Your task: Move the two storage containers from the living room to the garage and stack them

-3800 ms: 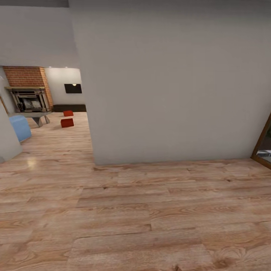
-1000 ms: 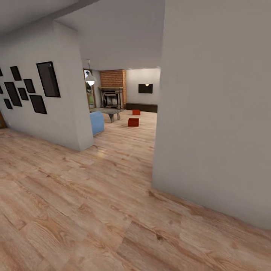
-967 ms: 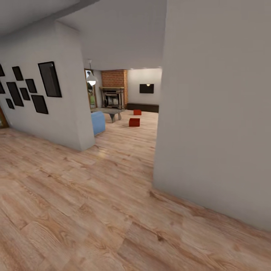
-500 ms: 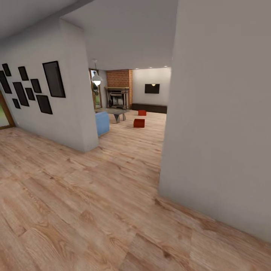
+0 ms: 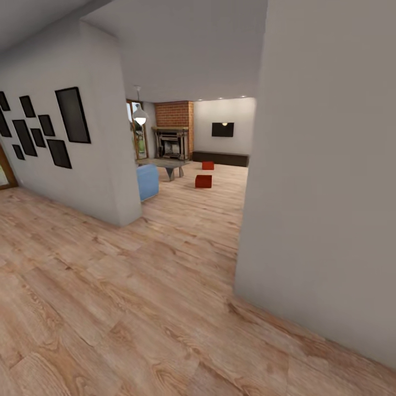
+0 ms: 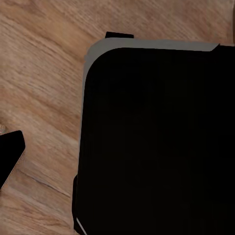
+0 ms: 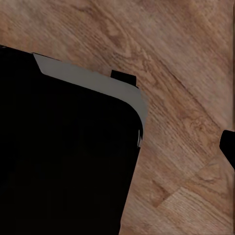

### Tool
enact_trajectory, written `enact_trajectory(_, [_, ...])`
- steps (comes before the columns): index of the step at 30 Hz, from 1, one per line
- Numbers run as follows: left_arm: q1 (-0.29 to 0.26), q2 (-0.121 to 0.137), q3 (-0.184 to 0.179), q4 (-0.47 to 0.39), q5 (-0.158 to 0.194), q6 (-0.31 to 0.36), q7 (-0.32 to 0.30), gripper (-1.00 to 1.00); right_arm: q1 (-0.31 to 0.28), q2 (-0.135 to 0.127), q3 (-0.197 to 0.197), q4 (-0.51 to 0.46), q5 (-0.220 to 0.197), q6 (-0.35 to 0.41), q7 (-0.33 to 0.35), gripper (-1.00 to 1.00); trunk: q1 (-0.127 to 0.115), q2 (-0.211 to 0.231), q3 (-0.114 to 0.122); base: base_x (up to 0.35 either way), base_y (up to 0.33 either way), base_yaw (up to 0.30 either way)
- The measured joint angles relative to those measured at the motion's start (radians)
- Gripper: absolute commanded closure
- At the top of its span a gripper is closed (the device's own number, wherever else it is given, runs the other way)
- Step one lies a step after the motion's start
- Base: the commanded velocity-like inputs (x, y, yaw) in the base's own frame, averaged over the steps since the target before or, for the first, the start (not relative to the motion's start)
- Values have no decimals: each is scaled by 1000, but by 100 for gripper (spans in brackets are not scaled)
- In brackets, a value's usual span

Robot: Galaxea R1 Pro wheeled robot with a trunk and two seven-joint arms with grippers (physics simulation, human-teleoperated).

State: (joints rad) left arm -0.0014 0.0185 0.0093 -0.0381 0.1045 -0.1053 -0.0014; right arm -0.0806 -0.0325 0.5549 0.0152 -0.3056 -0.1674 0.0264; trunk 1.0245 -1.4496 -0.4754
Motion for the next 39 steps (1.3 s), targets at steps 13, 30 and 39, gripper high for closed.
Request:
enact_trajectory(13, [0,0,0,0,0,0,0,-100,0,-1,4,0,1,0,1,-100,0,0,0,321,0,0])
enact_trajectory(30, [0,0,0,0,0,0,0,-100,0,0,2,0,0,-1,1,-100,0,0,0,321,0,148])
enact_trajectory(39, [0,0,0,0,0,0,0,-100,0,-1,2,0,0,-2,1,-100,0,0,0,321,0,24])
